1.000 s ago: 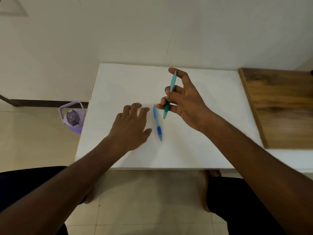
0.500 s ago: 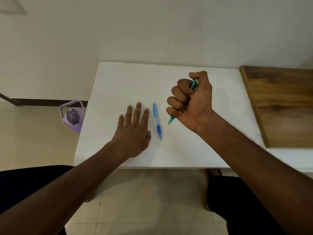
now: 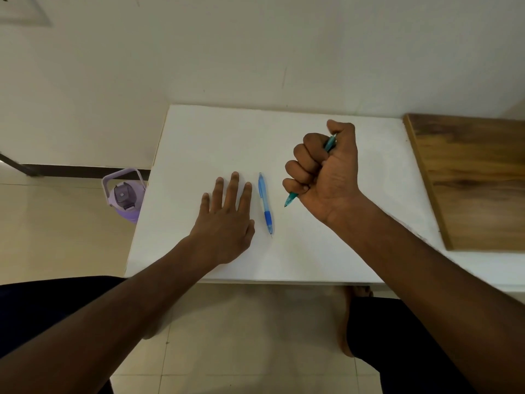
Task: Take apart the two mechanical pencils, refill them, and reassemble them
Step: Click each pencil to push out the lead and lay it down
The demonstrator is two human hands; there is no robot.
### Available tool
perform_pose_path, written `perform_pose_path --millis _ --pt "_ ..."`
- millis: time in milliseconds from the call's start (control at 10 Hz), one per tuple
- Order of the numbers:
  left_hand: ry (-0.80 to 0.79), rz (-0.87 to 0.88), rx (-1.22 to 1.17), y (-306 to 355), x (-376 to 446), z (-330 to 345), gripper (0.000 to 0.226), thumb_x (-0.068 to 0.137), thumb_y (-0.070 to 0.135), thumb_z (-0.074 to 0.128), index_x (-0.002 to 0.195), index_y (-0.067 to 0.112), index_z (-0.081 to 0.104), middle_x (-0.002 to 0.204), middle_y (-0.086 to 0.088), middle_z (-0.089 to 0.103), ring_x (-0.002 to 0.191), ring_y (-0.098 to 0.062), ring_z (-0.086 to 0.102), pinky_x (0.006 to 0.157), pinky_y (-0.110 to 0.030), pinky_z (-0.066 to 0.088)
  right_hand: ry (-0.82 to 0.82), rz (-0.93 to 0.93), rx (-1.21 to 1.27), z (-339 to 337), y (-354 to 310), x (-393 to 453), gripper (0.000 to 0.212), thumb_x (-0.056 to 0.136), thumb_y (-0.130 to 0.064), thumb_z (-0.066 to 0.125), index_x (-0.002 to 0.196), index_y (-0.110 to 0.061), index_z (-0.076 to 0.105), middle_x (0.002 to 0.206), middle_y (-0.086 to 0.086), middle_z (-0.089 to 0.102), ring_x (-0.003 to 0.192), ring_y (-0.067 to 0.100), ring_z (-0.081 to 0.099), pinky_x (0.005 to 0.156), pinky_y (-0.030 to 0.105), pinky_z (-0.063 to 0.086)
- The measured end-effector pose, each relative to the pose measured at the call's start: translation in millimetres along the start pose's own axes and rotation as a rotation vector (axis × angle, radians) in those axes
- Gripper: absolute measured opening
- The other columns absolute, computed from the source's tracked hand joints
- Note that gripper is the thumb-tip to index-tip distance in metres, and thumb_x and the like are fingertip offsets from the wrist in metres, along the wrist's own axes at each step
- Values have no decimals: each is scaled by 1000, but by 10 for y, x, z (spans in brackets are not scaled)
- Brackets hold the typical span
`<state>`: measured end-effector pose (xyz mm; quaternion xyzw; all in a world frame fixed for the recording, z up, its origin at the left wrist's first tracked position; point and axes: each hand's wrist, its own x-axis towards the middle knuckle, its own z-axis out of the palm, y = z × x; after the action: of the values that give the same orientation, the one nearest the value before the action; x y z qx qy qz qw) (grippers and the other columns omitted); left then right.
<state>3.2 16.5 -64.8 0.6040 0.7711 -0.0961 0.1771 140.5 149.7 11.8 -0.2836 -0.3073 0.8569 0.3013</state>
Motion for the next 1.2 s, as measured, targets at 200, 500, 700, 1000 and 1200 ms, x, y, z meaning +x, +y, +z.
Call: perform_pose_path --millis 200,500,700,1000,1200 --pt "3 2 -7 -7 12 6 77 111 46 30 165 17 -16 171 -11 -30 159 -41 -19 130 -58 8 -39 -18 5 11 -2 -11 64 104 -48 25 45 -23 31 43 -7 26 40 9 21 48 21 19" --pt "8 -1 -1 -12 42 45 78 111 47 31 165 18 -17 170 -11 -32 159 -41 -20 129 -58 7 -79 -14 29 41 -2 -41 64 105 -60 25 54 -21 19 50 -3 14 46 13 11 49 24 14" --pt "15 0 -8 -29 54 71 78 110 47 31 165 18 -16 170 -11 -31 159 -41 -19 129 -58 6 -74 -7 2 48 23 -44 58 105 -49 27 54 -21 19 50 -3 14 46 13 12 49 23 15" --pt "19 -2 -13 -17 48 50 78 110 46 32 166 18 -15 171 -11 -30 159 -41 -19 129 -58 8 -76 -5 -8 47 37 -47 60 106 -50 27 54 -21 19 49 -3 15 45 13 12 48 23 15" --pt "31 -4 -14 -23 65 77 78 110 46 32 166 18 -14 171 -11 -29 159 -41 -18 129 -58 8 -101 -37 -37 65 38 -61 60 107 -49 24 54 -21 19 45 -5 19 44 12 13 48 22 15"
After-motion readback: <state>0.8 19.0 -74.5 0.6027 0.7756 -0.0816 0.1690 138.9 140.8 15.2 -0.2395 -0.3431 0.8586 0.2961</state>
